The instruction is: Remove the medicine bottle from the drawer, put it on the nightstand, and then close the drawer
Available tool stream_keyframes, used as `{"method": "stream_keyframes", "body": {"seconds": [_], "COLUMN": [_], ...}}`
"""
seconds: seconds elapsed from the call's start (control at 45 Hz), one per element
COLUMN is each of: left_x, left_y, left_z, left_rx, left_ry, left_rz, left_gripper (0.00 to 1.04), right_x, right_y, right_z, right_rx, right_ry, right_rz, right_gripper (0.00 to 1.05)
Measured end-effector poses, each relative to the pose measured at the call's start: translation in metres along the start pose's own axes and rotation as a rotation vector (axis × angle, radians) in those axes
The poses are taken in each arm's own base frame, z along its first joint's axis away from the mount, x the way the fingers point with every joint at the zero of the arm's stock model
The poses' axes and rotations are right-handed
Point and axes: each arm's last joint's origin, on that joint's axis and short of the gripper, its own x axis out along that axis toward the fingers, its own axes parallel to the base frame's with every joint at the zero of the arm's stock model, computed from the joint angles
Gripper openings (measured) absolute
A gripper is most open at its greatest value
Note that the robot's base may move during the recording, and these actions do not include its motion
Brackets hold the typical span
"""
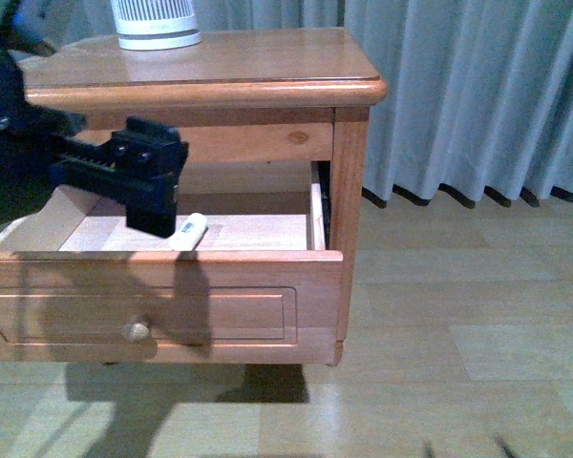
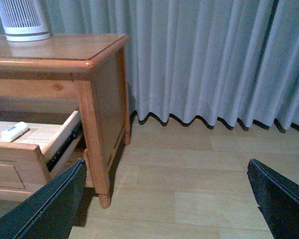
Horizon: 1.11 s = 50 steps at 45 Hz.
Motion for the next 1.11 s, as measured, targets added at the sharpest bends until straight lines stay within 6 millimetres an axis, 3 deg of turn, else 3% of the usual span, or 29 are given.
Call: {"method": "stream_keyframes", "body": {"seconds": [0.155,0.266,1.11], "left_x": [0.053,0.073,0.064], "left_y": [0.006,0.012,0.003], "left_z": [0.003,0.007,-0.014], "left_rx": [0.060,0.047,-0.046], "left_ry": [0.089,0.088,0.143], "left_rz": [-0.016,0.012,-0.004], "left_gripper": [0.98,0.98,0.98], "right_x": [0.000,0.000,0.000], "right_y": [0.000,0.000,0.000], "right_z": [0.000,0.000,0.000], "right_rx": [0.000,0.000,0.000], "right_ry": [0.000,0.000,0.000], "right_rz": [0.000,0.000,0.000], "right_gripper": [0.98,0.98,0.98]}}
